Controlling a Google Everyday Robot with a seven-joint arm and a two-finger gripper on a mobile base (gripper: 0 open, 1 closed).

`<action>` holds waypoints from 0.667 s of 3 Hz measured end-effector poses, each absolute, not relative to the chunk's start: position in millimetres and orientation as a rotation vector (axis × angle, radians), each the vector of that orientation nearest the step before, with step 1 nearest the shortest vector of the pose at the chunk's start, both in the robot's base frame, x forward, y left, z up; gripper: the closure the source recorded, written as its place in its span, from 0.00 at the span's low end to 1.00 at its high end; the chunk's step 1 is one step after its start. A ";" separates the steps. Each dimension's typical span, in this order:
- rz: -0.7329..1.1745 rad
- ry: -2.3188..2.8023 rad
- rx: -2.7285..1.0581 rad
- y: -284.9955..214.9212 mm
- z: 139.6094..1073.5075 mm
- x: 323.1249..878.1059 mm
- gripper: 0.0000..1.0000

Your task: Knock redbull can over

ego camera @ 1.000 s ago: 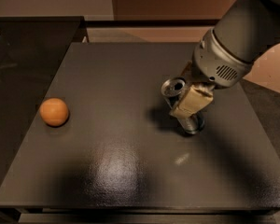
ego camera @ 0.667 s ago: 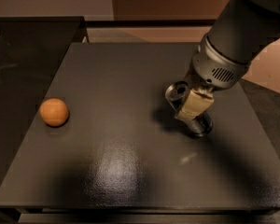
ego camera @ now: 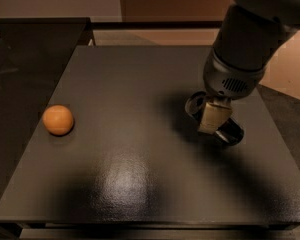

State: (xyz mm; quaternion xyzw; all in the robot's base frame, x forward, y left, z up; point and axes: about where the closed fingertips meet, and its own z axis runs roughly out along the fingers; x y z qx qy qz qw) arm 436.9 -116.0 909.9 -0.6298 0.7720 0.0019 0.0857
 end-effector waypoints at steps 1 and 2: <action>-0.111 2.316 -1.946 -118.8 900.7 435.0 0.82; -0.221 2.317 -2.023 -119.9 890.1 432.8 0.59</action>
Offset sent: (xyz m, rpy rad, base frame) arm -0.0098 -0.0093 -0.0323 -0.3141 0.0053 0.0898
